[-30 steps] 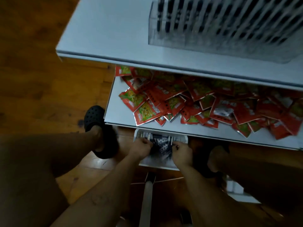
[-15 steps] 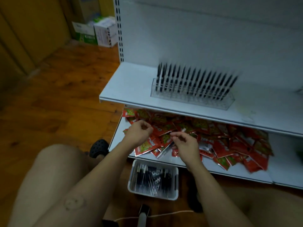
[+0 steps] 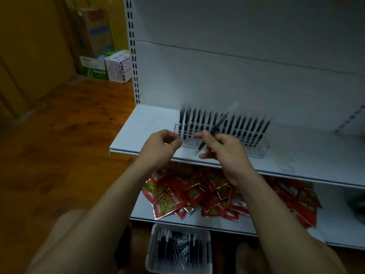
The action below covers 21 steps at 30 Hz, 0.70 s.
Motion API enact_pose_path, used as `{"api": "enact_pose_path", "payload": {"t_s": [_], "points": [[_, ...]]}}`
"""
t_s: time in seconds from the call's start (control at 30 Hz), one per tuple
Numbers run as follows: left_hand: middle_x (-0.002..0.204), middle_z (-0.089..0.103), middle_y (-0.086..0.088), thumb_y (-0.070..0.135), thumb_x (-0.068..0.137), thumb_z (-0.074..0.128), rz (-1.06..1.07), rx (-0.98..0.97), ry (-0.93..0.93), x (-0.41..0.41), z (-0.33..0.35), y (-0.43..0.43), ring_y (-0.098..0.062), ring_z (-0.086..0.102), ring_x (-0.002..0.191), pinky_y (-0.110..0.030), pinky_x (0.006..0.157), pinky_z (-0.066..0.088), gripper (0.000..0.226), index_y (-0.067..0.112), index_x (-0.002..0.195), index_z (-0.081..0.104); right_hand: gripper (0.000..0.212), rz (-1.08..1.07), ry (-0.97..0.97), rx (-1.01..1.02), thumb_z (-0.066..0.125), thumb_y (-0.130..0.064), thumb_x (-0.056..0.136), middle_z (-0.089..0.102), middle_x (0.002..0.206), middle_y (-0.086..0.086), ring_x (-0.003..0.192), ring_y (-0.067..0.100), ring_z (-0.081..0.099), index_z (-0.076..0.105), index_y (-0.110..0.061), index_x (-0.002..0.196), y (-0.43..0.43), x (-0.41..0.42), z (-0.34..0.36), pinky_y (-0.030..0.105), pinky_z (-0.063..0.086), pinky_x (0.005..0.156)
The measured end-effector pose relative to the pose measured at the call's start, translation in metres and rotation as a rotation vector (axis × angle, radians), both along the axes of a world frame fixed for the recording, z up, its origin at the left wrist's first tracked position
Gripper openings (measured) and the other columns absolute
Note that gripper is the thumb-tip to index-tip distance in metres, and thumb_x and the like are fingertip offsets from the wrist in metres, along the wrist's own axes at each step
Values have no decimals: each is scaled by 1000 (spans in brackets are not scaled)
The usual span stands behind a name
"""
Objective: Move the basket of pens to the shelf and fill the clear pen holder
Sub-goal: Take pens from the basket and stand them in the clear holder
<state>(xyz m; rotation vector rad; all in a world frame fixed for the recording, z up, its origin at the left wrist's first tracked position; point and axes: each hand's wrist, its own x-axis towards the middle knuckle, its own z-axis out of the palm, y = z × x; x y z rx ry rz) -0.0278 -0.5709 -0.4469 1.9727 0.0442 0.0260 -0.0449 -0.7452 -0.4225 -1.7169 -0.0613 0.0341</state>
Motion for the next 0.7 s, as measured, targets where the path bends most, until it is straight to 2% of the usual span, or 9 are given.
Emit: {"api": "enact_pose_path", "payload": {"t_s": [0.07, 0.13, 0.2, 0.27, 0.3, 0.37, 0.5, 0.6, 0.7], "points": [[95, 64, 9, 32, 93, 59, 28, -22, -10, 12, 1, -1, -11, 60, 89, -33, 79, 53, 16, 23, 104, 65, 16, -13, -49, -65, 62, -30, 91, 72, 93, -13, 87, 7, 68, 74, -22, 98, 2, 17, 3, 34, 56, 89], [94, 64, 7, 31, 93, 60, 69, -30, 2, 27, -2, -1, -12, 60, 86, -34, 80, 54, 16, 22, 105, 63, 21, -65, -87, -77, 64, -21, 91, 71, 102, -12, 96, 9, 68, 71, -16, 110, 1, 36, 3, 38, 56, 91], [96, 64, 2, 31, 92, 60, 100, -36, 36, 42, -8, -1, -14, 60, 83, -34, 76, 53, 21, 20, 110, 59, 48, -125, -136, -110, 68, -13, 88, 70, 100, -1, 89, 16, 70, 54, -15, 134, 1, 52, 1, 38, 58, 86], [95, 63, 0, 31, 92, 61, 118, -35, 83, 55, -15, -1, -13, 59, 80, -31, 70, 49, 28, 19, 117, 55, 86, -183, -190, -194, 72, -8, 84, 66, 101, 4, 81, 18, 70, 22, -26, 151, 1, 65, -1, 33, 59, 78], [93, 62, 1, 32, 92, 61, 127, -32, 101, 62, -18, 0, -12, 58, 78, -30, 69, 47, 31, 19, 119, 53, 99, -201, -221, -218, 73, -5, 82, 63, 106, 4, 77, 18, 70, 9, -33, 153, 2, 71, -1, 30, 60, 72], [90, 59, 5, 32, 91, 63, 150, -22, 121, 75, -21, 0, -11, 56, 77, -31, 73, 47, 36, 18, 122, 50, 110, -192, -305, -250, 73, 0, 81, 60, 109, 0, 70, 15, 69, 0, -44, 150, 4, 83, -2, 25, 59, 62], [99, 58, 2, 33, 88, 67, 156, -45, 193, 97, -25, 0, -13, 57, 84, -39, 85, 54, 43, 20, 125, 49, 90, -178, -449, -327, 73, -7, 84, 59, 98, -5, 69, 9, 65, 20, -47, 145, 9, 104, -5, 21, 57, 66], [91, 59, 1, 32, 86, 70, 114, -73, 268, 103, -30, -4, -14, 58, 79, -38, 80, 55, 40, 23, 121, 53, 73, -221, -480, -316, 70, -12, 87, 59, 93, -6, 73, 4, 64, 31, -40, 141, 14, 112, -12, 18, 55, 70], [87, 63, -1, 32, 85, 71, 97, -83, 283, 105, -32, -5, -18, 58, 77, -34, 72, 53, 32, 25, 113, 58, 67, -214, -521, -359, 68, -13, 88, 55, 89, -16, 77, 0, 62, 34, -38, 141, 17, 114, -17, 9, 50, 66]]}}
